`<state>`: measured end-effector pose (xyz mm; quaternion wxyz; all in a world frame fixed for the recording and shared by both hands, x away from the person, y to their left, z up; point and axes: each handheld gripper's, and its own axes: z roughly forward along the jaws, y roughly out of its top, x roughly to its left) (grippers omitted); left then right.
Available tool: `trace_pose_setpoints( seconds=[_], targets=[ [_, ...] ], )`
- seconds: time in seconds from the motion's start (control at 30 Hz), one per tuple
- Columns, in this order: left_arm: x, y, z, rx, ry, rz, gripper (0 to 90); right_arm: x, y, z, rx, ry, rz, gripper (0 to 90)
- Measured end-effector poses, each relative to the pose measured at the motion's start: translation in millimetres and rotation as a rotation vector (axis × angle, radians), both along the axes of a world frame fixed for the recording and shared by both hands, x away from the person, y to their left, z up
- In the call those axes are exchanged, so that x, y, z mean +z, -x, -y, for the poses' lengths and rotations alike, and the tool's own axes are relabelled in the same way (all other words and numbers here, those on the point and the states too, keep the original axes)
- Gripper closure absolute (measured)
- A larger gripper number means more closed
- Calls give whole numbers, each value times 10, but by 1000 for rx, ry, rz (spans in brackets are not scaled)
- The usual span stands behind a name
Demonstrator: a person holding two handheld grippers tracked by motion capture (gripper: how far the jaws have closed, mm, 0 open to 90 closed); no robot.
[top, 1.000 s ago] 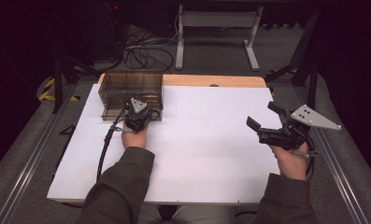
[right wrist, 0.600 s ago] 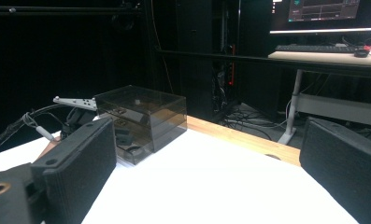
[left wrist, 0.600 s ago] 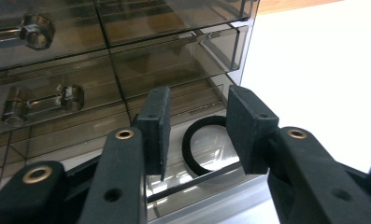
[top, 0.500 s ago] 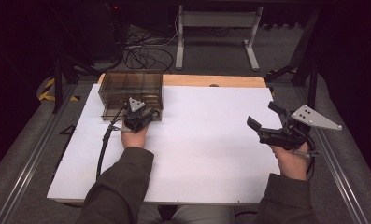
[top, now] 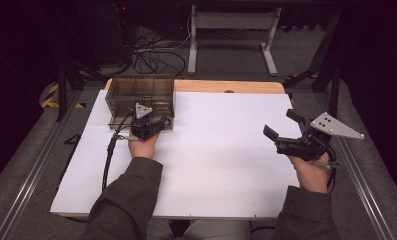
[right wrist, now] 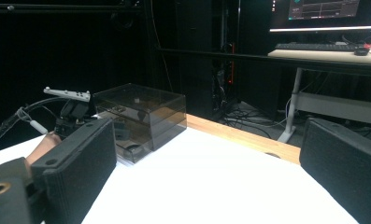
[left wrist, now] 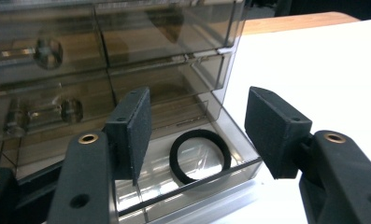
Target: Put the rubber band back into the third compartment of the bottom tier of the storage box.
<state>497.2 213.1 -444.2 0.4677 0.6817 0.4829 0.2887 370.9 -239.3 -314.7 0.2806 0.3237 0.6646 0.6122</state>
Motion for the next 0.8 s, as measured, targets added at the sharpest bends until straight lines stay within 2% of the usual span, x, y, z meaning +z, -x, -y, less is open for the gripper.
trace_pose_setpoints(
  seconds=[0.13, 0.2, 0.27, 0.53, 0.63, 0.8],
  targets=[
    [61, 45, -8, -18, 13, 13, 377, -3, -6, -6, 0, 1, -2, 46],
    [94, 64, -13, -23, 27, 18, 342, -4, -6, -10, -1, 3, -4, 46],
    [131, 91, -16, -15, 24, 30, 277, -4, -6, -15, 1, 5, -2, 46],
    [240, 178, -66, -33, 15, 76, 245, -9, -9, -32, 1, 11, -7, 46],
    [285, 217, -77, -52, 22, 87, 228, -12, -14, -37, 1, 14, -7, 46],
    [385, 278, -90, -86, 5, 97, 201, -22, -19, -52, -1, 17, -15, 46]
  ],
)
